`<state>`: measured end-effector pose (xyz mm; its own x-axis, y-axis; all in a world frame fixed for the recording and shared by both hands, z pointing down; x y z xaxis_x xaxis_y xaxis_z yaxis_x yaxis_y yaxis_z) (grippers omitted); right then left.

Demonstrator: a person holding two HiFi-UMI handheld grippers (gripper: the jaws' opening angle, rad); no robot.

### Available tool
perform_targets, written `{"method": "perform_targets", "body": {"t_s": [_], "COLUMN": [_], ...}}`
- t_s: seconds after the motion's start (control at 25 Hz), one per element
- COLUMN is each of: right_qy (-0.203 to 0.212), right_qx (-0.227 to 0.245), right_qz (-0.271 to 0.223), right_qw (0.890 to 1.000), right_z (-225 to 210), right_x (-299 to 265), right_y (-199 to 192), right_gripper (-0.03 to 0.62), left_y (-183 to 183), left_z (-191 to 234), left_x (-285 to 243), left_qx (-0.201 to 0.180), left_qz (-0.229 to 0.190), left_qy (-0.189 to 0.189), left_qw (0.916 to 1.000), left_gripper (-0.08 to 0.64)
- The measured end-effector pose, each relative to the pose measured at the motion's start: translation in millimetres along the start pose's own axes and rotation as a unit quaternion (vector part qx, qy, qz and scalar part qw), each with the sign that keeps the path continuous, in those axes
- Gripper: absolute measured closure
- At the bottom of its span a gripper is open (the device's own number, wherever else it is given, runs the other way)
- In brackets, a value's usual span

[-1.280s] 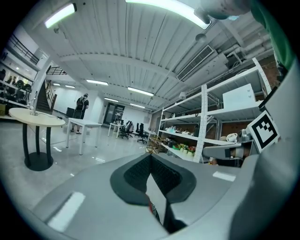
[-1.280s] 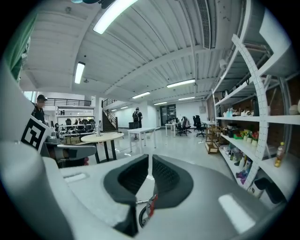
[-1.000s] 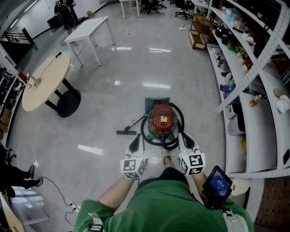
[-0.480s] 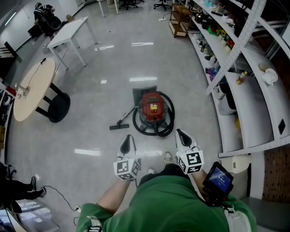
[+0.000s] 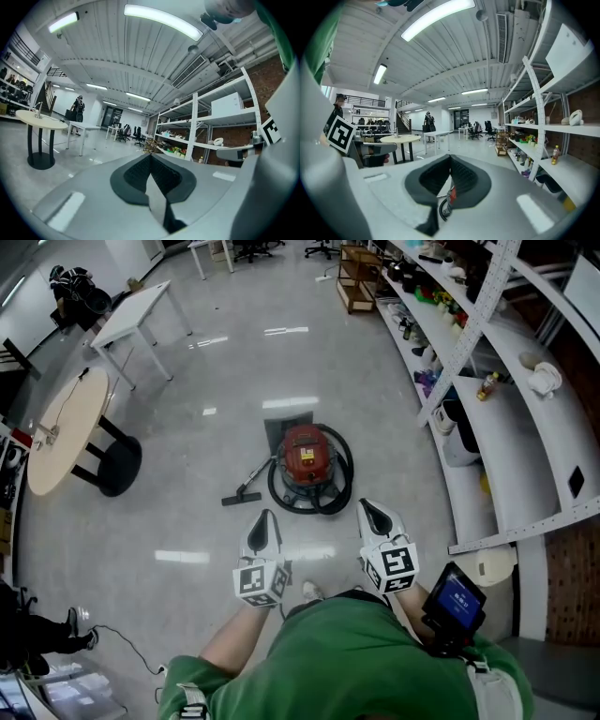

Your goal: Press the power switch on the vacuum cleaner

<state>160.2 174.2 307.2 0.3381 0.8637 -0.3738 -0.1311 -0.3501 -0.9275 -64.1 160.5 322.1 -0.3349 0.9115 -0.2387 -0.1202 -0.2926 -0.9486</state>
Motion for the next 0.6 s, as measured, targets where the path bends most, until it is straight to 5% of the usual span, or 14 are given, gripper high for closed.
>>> {"method": "perform_targets", "body": {"t_s": [0.6], "right_qy": [0.039], "right_qx": [0.006], "right_qz": [-0.012], "right_qw": [0.999], "right_z": [-22.1], "right_x": [56.5], "right_y": [-3.0], "right_gripper": [0.589], "left_y": [3.6], "left_z": [-80.0], "left_x": [26.8], "left_qx": [-0.003], "left_qz": [-0.007], "left_qy": [-0.002], "left_qw": [1.0], "left_gripper": [0.554]}}
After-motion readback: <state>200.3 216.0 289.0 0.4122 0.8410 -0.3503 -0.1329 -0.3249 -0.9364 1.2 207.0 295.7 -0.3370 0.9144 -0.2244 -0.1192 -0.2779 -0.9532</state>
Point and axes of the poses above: the fingertips, and each gripper's own axes: x backward along the fingers, z to its left, y out of its top, the point moved 2 cm from there along x, backward along the fingers, and after that the axes turned 10 degrees about z, right-handed, at the moved point
